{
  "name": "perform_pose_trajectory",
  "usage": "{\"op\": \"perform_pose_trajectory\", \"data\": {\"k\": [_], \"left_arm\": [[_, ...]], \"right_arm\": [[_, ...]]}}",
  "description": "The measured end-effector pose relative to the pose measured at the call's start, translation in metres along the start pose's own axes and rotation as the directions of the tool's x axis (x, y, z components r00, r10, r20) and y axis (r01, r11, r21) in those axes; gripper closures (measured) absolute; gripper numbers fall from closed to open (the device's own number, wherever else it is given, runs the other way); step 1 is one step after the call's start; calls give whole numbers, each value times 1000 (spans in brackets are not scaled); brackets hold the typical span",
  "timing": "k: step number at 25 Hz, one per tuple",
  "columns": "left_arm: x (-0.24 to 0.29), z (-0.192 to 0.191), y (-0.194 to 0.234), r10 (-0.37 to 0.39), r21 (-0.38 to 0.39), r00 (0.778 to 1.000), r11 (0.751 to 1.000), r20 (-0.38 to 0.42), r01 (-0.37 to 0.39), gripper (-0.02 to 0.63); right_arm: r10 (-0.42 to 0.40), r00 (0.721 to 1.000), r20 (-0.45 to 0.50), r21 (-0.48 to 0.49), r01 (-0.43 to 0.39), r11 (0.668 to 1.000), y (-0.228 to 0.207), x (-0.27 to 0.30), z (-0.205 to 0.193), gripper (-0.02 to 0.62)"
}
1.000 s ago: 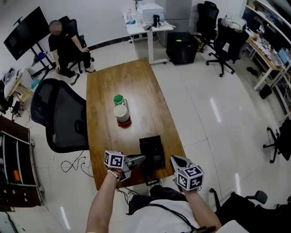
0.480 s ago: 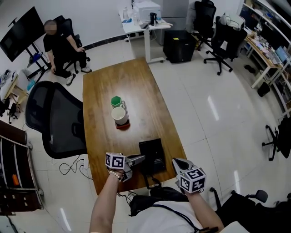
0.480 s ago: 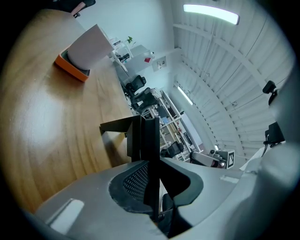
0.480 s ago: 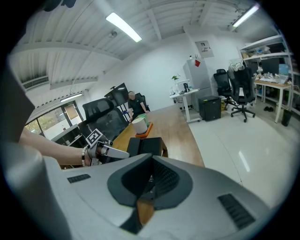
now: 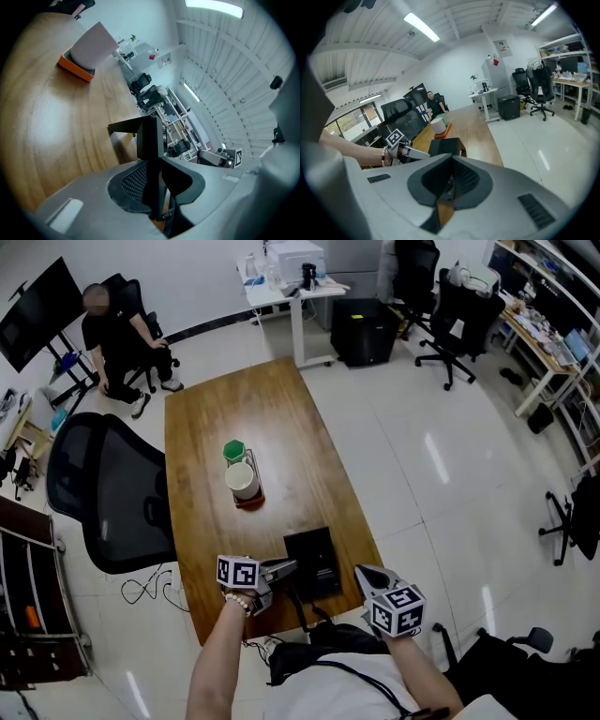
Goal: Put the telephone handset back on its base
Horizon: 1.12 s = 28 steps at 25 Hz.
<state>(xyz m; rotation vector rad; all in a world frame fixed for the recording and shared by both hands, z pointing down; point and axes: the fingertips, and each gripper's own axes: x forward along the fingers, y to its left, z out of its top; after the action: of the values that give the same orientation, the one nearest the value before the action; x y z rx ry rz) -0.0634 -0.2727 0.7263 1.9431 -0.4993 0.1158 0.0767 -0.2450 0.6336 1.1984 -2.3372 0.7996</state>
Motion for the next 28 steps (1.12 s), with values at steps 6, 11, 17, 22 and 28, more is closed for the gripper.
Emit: {"op": "perform_pose_trajectory", "data": {"k": [6,11,17,22,28], "left_arm": [[0,-1,1,30,35,1000,999,-9,-30,500],[-3,-4,5,119,72,993,990,2,-119,490],[-43,16,-4,244,43,949,965,199,-258,403],[-115,27,-19,442,-18,801,879,404,-477,557],[-159,5,-80,499,36,711,806,496,-591,592]], "right_arm": [[13,1000,3,-3,-13,1000,4,5,4,595],[32,999,1,-4,-32,999,6,8,6,595],[58,998,0,-11,-58,998,8,9,13,595],[72,997,15,-22,-71,997,15,9,23,595],[92,995,38,-26,-91,995,35,5,29,595]]}}
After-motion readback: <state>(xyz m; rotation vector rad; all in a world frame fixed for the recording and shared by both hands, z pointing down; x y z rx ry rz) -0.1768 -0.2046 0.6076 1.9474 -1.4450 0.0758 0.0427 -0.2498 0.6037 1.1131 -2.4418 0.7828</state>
